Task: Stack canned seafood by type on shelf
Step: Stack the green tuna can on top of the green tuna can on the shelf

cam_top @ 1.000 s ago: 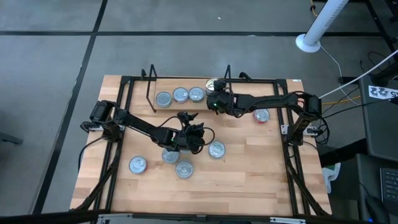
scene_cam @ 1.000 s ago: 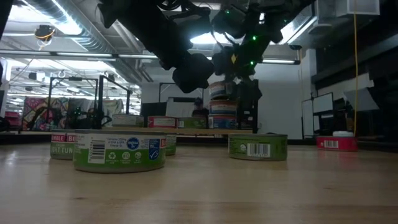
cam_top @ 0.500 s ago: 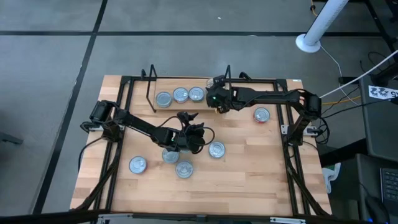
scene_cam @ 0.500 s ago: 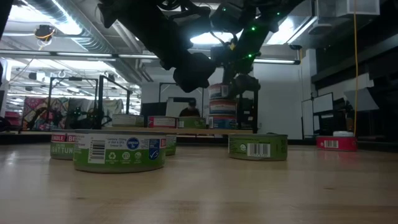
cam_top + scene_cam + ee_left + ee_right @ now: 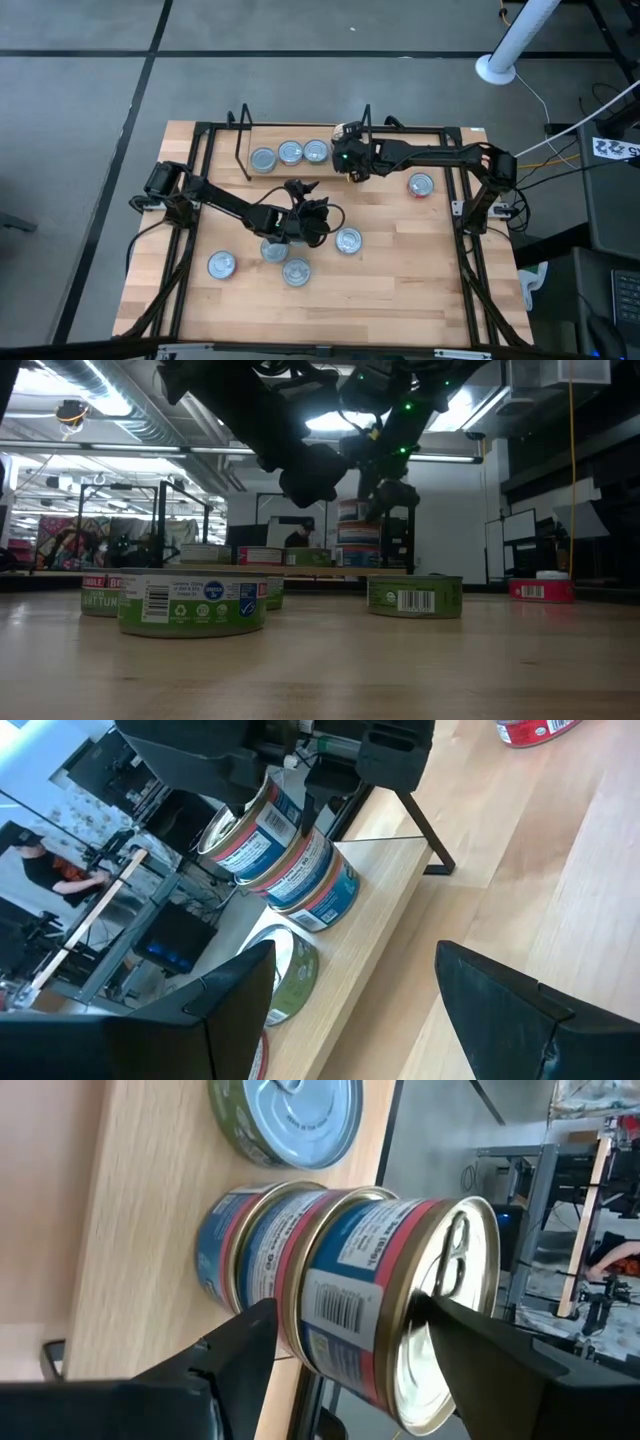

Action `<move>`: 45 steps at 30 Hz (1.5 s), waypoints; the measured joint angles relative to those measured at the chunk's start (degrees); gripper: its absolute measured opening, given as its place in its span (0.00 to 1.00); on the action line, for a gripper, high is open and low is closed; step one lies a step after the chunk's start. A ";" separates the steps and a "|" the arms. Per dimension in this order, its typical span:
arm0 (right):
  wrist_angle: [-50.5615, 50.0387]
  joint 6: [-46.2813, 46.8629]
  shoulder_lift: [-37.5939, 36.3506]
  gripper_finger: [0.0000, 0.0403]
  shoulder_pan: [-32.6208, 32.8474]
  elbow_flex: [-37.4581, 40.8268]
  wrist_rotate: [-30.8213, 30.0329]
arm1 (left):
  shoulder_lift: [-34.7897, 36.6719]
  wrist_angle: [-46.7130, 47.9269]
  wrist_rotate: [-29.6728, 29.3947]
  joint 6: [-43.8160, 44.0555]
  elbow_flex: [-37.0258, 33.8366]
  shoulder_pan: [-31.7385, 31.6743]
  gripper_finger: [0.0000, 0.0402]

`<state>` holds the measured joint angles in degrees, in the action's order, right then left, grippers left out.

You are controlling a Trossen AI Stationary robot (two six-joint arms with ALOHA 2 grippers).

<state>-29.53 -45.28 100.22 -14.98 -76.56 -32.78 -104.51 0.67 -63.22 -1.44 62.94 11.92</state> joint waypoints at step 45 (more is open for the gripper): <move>-10.69 29.75 -12.87 0.64 25.29 0.01 20.29 | 14.68 8.34 21.55 24.20 -0.02 17.79 0.68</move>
<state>-40.22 -15.52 87.35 10.31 -76.55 -12.49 -89.83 9.00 -41.67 22.76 62.92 29.71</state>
